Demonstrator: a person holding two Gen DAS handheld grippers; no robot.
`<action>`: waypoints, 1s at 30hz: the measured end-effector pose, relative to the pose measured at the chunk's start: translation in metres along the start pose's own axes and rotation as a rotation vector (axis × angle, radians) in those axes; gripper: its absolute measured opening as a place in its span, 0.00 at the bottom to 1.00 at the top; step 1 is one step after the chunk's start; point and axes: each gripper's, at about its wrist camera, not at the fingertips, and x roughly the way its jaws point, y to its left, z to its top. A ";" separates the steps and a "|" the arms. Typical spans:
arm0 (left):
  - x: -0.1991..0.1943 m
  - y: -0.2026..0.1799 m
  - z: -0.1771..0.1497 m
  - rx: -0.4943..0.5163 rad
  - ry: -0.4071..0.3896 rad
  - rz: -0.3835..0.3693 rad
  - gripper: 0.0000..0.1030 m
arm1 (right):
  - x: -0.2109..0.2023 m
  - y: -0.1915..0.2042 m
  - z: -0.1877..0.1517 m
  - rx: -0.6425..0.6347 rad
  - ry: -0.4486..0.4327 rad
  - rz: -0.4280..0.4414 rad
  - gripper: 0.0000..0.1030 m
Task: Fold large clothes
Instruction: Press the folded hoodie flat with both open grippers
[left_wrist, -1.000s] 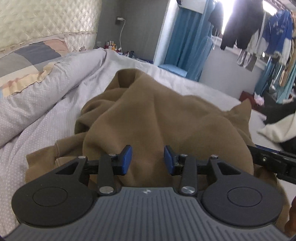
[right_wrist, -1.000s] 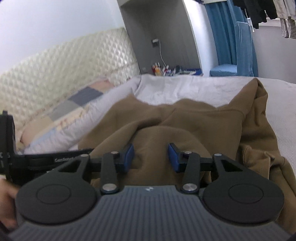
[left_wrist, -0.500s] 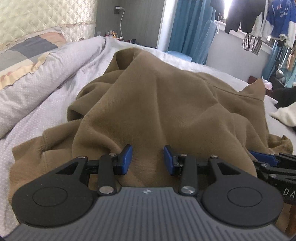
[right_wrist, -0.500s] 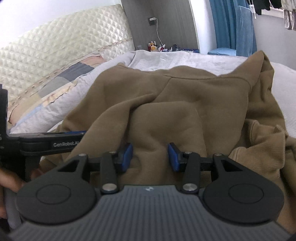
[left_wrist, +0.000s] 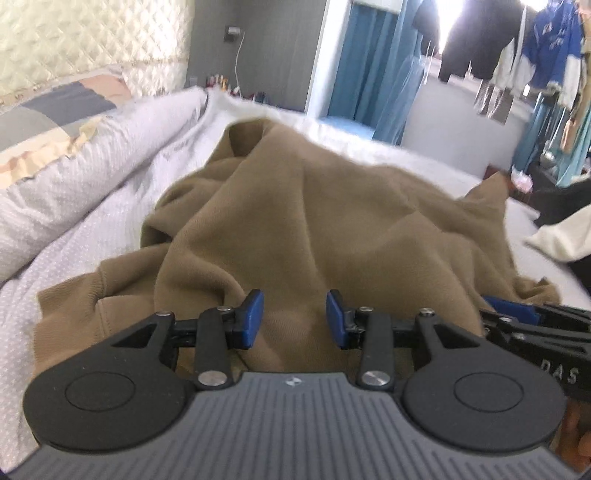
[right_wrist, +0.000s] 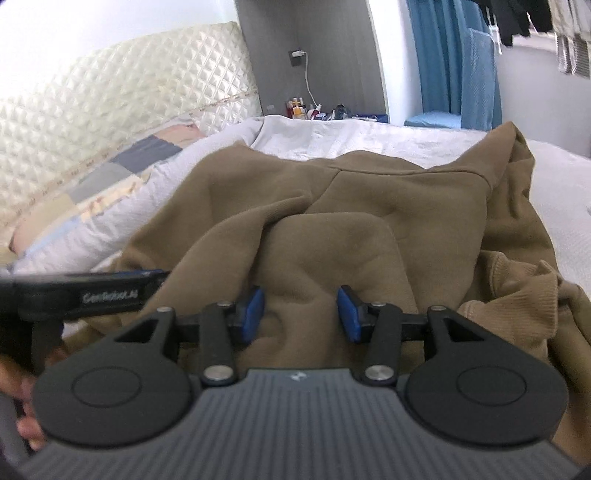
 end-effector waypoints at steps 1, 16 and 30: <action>-0.008 -0.001 0.000 -0.002 -0.028 0.006 0.43 | -0.004 0.000 0.002 0.015 0.003 0.002 0.48; -0.028 -0.023 -0.007 0.031 -0.105 -0.133 0.43 | -0.043 -0.016 0.022 0.050 -0.064 -0.080 0.48; 0.021 -0.021 -0.009 0.029 0.004 -0.100 0.49 | -0.002 -0.058 0.011 0.281 0.114 -0.106 0.48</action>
